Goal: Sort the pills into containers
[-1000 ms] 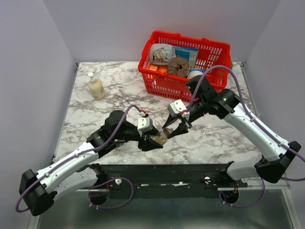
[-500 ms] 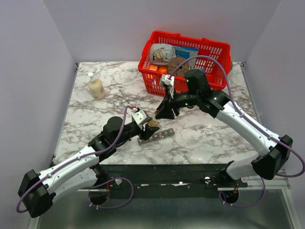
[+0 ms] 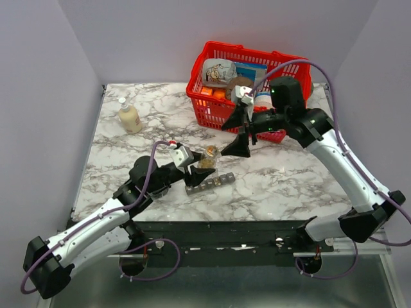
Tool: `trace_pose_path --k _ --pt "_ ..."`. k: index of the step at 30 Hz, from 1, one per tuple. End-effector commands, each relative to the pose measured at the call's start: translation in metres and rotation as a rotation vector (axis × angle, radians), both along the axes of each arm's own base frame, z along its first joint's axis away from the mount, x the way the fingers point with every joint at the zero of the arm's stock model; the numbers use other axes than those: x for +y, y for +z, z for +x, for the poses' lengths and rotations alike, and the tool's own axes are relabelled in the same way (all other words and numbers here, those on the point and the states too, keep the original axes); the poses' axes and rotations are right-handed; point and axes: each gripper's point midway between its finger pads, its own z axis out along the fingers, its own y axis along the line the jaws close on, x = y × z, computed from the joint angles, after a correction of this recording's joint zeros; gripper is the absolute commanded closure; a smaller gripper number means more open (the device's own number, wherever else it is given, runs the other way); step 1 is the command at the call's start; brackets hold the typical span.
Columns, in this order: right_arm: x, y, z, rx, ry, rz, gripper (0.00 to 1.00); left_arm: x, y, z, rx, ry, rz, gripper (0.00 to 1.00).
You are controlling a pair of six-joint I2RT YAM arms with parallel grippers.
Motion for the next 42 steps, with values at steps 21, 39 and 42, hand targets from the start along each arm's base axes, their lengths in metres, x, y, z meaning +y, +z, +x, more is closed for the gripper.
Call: trace_pose_path --k 21,39,42 --pt "-0.006 -0.031 -0.107 -0.325 0.634 0.020 0.25 -0.027 0.014 -0.084 0.194 -0.627 0.033 1.00" --pt "0.025 -0.106 -0.042 0.260 0.003 -0.244 0.82 0.021 0.075 0.020 -0.091 0.140 -0.176 1.00" --pt "0.023 -0.133 -0.012 0.309 -0.215 -0.296 0.82 0.040 0.077 0.040 -0.116 0.300 -0.196 1.00"
